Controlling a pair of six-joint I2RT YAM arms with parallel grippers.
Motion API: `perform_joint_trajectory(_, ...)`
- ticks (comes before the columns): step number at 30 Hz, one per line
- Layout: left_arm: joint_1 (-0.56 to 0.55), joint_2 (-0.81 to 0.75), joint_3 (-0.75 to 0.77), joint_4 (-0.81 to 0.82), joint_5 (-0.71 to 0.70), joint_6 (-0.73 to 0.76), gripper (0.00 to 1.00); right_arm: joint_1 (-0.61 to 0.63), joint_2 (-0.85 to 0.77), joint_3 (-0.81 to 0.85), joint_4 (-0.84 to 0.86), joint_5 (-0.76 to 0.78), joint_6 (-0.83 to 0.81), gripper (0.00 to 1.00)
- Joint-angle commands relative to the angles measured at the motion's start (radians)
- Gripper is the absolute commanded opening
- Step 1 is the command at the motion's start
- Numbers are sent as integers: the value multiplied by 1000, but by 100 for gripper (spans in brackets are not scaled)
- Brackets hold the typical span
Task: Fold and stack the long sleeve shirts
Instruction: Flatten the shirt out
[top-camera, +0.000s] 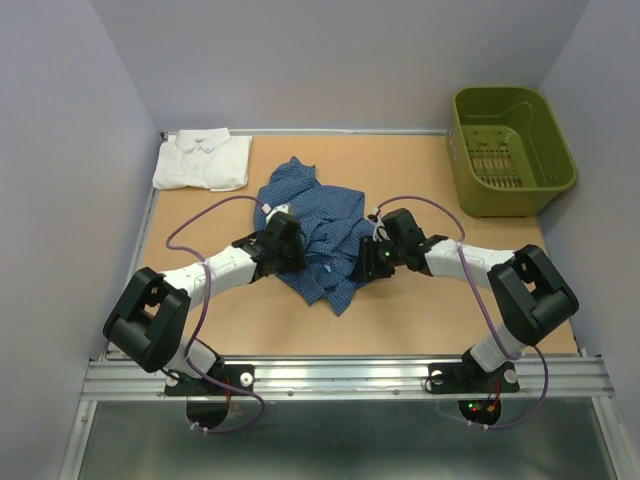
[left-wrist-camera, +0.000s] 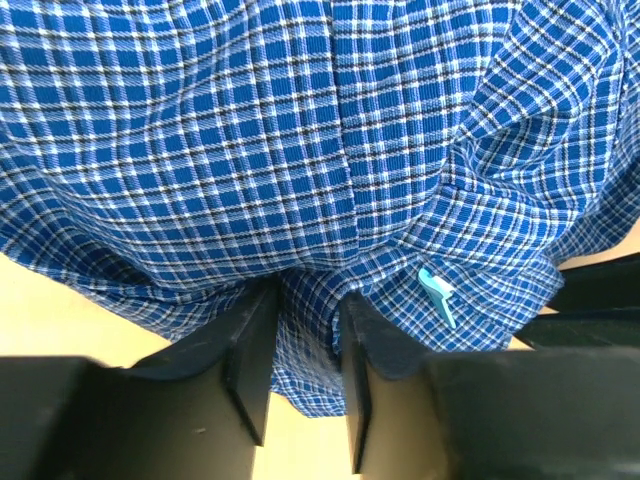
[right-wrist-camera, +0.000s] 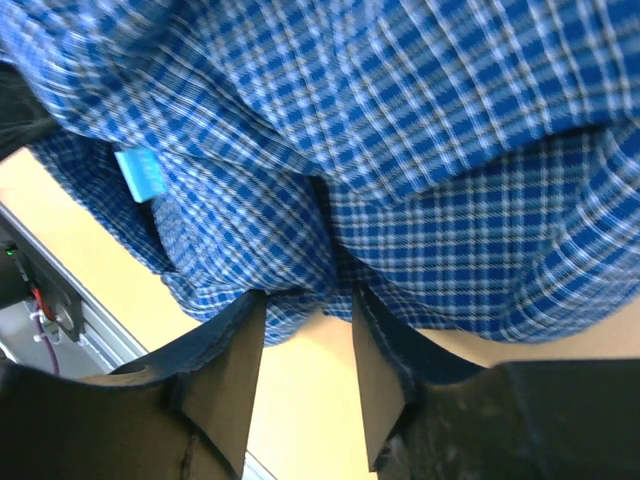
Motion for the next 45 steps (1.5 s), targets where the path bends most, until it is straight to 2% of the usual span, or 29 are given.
perform_joint_trajectory(1,-5,-8,45,-7,-35,2,38,14,-1,70,68,0,11,44)
perform_joint_trajectory(7,-5,2,55,-6,-52,8,29,15,17,92,69,23,13,39)
perform_joint_trajectory(10,-5,14,71,-9,-60,17,23,15,28,93,69,52,10,31)
perform_joint_trajectory(11,-5,19,77,-9,-67,25,16,15,25,92,68,75,4,27)
perform_joint_trajectory(14,-2,46,127,-9,-92,65,7,15,-5,102,59,158,-36,3)
perform_joint_trajectory(15,1,58,153,-9,-94,80,3,15,-21,112,50,186,-53,0)
perform_joint_trajectory(18,11,139,323,-30,-107,158,1,15,-70,207,-30,328,-145,1)
perform_joint_trajectory(19,13,188,444,-50,-112,181,0,15,-79,280,-79,368,-171,0)
perform_joint_trajectory(21,18,239,578,-73,-123,239,0,15,-110,352,-119,492,-244,1)
perform_joint_trajectory(24,22,319,910,-92,-129,295,0,15,-162,464,-156,641,-337,1)
perform_joint_trajectory(28,24,364,1145,-40,-118,370,0,15,-214,566,-162,732,-462,1)
perform_joint_trajectory(29,24,344,1154,20,-112,414,0,15,-240,578,-162,733,-482,1)
perform_joint_trajectory(31,25,290,1076,101,-114,453,0,15,-266,606,-162,698,-533,1)
perform_joint_trajectory(33,28,159,946,291,-140,476,0,17,-306,604,-164,579,-542,1)
perform_joint_trajectory(34,33,107,776,356,-150,470,0,22,-320,598,-165,525,-538,1)
perform_joint_trajectory(35,47,-8,685,476,-179,427,0,28,-338,586,-170,435,-536,1)
perform_joint_trajectory(36,56,-65,595,521,-201,399,0,57,-345,572,-174,381,-521,1)
perform_joint_trajectory(37,68,-171,431,572,-216,372,0,77,-345,539,-182,356,-510,1)
perform_joint_trajectory(39,88,-272,285,574,-296,292,0,164,-328,498,-190,309,-472,1)
perform_joint_trajectory(40,93,-376,141,562,-323,258,0,207,-316,454,-194,309,-464,1)
perform_joint_trajectory(41,97,-430,70,548,-383,223,0,248,-296,434,-194,312,-458,2)
perform_joint_trajectory(42,102,-542,-52,486,-411,130,1,338,-253,416,-193,310,-441,5)
perform_joint_trajectory(45,103,-720,-191,335,-520,-37,11,512,-161,377,-193,279,-409,13)
